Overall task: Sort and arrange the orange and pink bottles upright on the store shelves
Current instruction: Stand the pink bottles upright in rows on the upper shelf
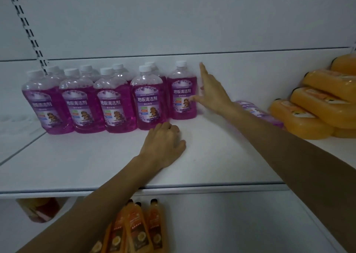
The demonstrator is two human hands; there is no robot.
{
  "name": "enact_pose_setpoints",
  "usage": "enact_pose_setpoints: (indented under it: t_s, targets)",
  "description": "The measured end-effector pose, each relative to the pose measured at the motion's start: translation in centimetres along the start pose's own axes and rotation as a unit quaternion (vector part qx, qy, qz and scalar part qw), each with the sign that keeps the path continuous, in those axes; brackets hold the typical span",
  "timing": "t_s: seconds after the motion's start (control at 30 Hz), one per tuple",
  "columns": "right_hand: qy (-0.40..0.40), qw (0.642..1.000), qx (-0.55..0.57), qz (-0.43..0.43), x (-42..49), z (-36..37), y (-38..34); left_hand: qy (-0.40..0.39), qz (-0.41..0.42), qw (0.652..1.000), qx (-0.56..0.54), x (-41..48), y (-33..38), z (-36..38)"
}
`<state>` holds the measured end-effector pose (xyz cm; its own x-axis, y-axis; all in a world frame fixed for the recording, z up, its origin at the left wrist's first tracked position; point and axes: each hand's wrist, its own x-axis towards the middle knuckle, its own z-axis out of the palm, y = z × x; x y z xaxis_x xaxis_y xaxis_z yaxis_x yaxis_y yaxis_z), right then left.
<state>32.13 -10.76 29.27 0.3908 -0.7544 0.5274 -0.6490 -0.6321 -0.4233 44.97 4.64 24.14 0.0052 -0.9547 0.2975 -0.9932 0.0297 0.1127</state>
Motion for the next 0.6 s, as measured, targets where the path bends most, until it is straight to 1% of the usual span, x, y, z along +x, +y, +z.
enact_pose_setpoints:
  t_s: [0.07, 0.13, 0.2, 0.3, 0.37, 0.47, 0.53, 0.6]
  targets:
    - [0.0, 1.0, -0.016, 0.015, -0.2, -2.5, 1.5, -0.002, 0.01, 1.0, -0.002, 0.5, 0.7, -0.4]
    - [0.002, 0.999, -0.035, 0.034, -0.7, -4.8, 3.3, 0.008, 0.009, 0.999, -0.052, 1.5, 2.2, -0.8]
    - [0.0, 0.997, -0.029, 0.065, -1.6, -6.6, 5.2, 0.022, 0.013, 0.994, -0.108, 2.8, 4.3, -0.8]
    - [-0.013, 0.992, -0.004, 0.124, -3.2, -8.3, 7.9, -0.009, 0.005, 0.982, -0.187, 4.5, 8.2, -0.1]
    - [-0.045, 0.986, -0.004, 0.16, -4.1, -8.9, 9.2, -0.032, -0.026, 0.973, -0.229, 5.4, 10.8, 0.4]
    - [-0.092, 0.978, -0.013, 0.186, -4.8, -9.2, 10.1, -0.037, -0.09, 0.971, -0.219, 6.6, 13.6, 1.3]
    - [-0.12, 0.973, -0.008, 0.196, -5.0, -8.9, 10.3, -0.054, -0.109, 0.967, -0.223, 7.3, 14.6, 2.0]
    - [-0.163, 0.966, 0.003, 0.201, -5.1, -8.5, 10.4, -0.067, -0.111, 0.96, -0.25, 7.5, 15.2, 2.7]
